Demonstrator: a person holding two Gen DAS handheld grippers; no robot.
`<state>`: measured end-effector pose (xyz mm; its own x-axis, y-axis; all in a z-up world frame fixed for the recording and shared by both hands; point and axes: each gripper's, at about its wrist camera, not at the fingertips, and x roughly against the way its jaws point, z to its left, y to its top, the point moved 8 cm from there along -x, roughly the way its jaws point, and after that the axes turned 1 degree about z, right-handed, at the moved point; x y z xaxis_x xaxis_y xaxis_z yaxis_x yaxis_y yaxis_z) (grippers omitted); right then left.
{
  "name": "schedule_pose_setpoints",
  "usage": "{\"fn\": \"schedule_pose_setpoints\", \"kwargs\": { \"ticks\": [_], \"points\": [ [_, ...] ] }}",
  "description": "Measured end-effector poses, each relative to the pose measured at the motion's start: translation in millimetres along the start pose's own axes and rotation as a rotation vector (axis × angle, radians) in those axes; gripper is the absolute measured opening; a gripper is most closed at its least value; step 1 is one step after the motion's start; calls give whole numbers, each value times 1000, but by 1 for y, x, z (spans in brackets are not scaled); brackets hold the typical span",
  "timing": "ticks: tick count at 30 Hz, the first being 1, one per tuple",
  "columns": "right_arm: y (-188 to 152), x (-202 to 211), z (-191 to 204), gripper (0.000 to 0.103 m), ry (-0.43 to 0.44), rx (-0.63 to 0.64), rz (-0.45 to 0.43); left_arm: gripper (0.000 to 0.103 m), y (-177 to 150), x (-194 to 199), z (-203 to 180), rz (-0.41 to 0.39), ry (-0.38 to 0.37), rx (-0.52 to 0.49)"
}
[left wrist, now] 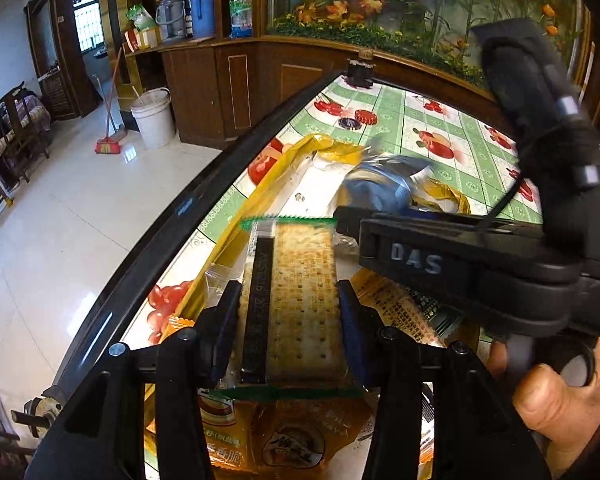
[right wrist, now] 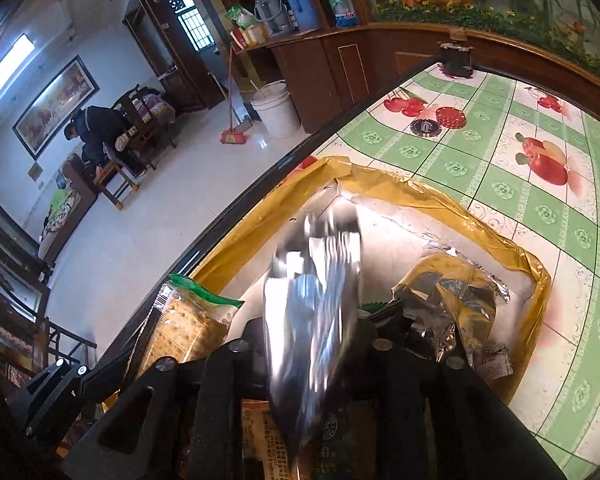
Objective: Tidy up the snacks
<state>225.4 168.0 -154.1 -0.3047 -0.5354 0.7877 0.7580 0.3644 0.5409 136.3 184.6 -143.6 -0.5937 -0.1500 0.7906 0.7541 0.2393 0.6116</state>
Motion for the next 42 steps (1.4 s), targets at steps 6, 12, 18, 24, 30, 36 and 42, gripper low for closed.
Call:
{"fn": "schedule_pose_setpoints", "kwargs": {
  "ticks": [6, 12, 18, 24, 30, 36, 42],
  "points": [
    [-4, 45, -10, 64, -27, -23, -96, 58, 2, 5, -5, -10, 0, 0],
    [-23, 100, -31, 65, -27, -85, -190, 65, 3, 22, -12, -49, 7, -8],
    [-50, 146, -49, 70, -34, -128, -261, 82, 1, 50, -15, -113, 34, 2],
    [-79, 175, -54, 82, -31, -126, -286, 82, -4, 77, -15, -151, 56, 17],
    [-115, 199, -46, 86, -19, -85, -297, 82, -16, 110, -18, -222, 80, 3],
    [-148, 213, -38, 86, 5, -51, -306, 83, -30, 140, -23, -272, 21, -2],
    [-177, 216, -22, 86, 0, 18, -286, 83, -44, 163, -27, -307, 13, -36]
  ]
}}
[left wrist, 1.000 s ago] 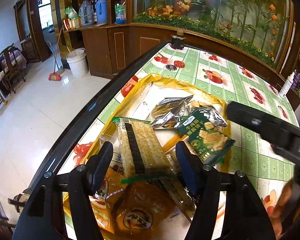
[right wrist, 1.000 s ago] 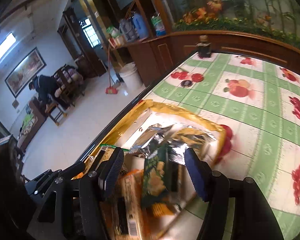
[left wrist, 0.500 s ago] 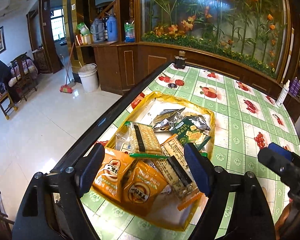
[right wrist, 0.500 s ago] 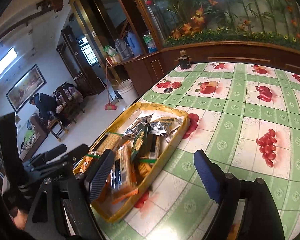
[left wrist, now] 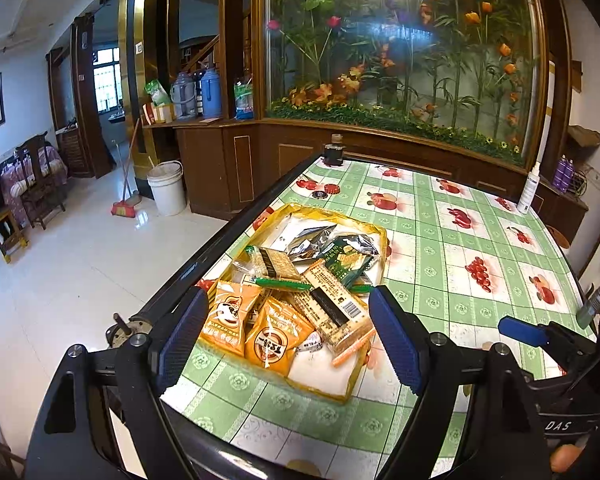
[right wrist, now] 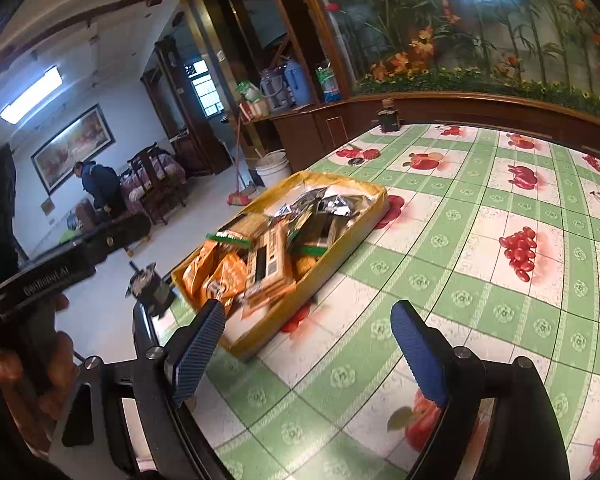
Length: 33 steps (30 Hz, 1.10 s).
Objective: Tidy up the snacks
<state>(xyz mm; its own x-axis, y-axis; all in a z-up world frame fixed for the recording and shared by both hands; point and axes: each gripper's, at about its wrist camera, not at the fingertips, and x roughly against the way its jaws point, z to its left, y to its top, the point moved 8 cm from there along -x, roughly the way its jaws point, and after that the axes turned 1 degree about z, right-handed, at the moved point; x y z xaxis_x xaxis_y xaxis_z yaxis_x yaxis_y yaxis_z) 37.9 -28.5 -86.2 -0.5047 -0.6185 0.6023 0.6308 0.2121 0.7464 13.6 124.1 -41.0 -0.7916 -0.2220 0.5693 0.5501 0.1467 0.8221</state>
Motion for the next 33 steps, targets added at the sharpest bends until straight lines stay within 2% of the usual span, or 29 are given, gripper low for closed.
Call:
{"fn": "schedule_pose_setpoints", "kwargs": {
  "ticks": [9, 16, 24, 33],
  "points": [
    [-22, 8, 23, 87, 19, 75, 14, 83, -12, 23, 3, -10, -9, -14],
    [-22, 9, 35, 88, 43, 115, 19, 83, -18, 29, 5, -26, 81, -62],
    [-19, 4, 55, 89, 65, 215, 40, 83, -19, 35, 12, -35, 58, -41],
    [-17, -10, 79, 90, 56, 371, 82, 83, -18, 38, 23, -51, 82, -23]
  ]
}}
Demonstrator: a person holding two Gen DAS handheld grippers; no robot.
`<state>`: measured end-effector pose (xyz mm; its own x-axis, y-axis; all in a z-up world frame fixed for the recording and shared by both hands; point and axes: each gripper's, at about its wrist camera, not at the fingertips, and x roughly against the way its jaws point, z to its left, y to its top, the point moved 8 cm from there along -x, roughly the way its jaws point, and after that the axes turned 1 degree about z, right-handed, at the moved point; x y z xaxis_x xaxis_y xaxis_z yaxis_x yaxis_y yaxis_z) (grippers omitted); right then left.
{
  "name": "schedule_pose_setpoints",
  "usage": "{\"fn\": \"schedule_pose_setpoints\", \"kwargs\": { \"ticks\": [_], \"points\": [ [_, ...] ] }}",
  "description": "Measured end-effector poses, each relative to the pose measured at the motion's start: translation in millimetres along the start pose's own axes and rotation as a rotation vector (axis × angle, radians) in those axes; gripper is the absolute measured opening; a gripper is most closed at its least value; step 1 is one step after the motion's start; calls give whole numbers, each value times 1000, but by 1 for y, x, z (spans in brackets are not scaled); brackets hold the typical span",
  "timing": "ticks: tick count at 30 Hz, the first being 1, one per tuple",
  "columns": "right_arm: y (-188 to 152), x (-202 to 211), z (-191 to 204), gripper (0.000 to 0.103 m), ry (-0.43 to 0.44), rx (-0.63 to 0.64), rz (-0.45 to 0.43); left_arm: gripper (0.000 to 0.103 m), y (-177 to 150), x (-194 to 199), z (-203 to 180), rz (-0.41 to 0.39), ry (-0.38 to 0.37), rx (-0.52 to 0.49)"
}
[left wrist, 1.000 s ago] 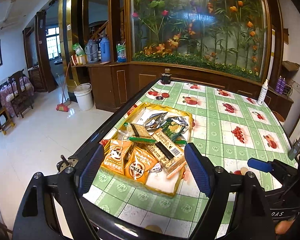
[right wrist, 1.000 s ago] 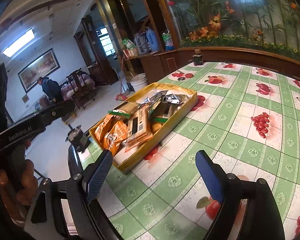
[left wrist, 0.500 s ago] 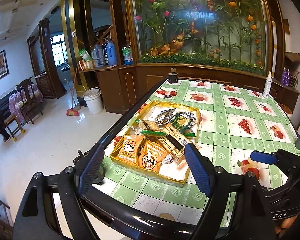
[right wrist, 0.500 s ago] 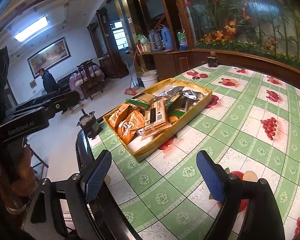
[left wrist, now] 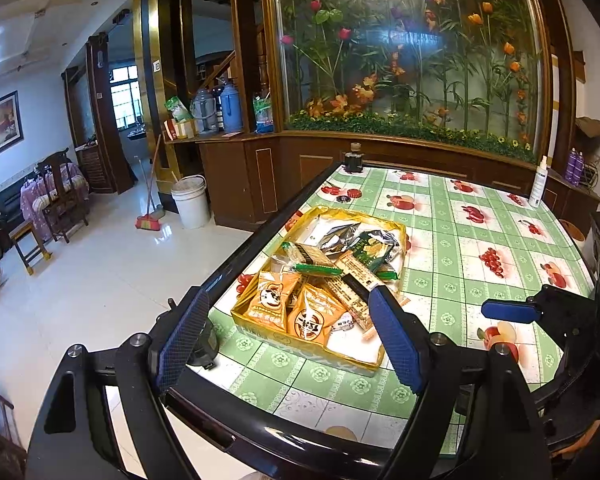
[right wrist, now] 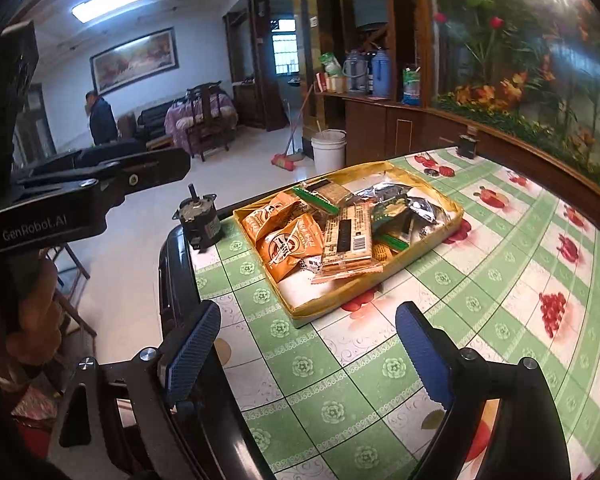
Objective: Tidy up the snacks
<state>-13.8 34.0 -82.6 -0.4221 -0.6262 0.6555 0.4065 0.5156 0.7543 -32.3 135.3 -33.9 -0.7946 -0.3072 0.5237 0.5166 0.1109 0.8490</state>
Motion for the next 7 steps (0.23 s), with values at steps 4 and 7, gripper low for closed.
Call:
{"fn": "schedule_pose_setpoints", "kwargs": {
  "ticks": [4, 7],
  "points": [
    [4, -3, 2, 90, -6, 26, 1, 83, 2, 5, 2, -39, 20, -10],
    [7, -3, 1, 90, -4, 25, -2, 83, 3, 6, 2, -31, -5, -7]
  ]
}}
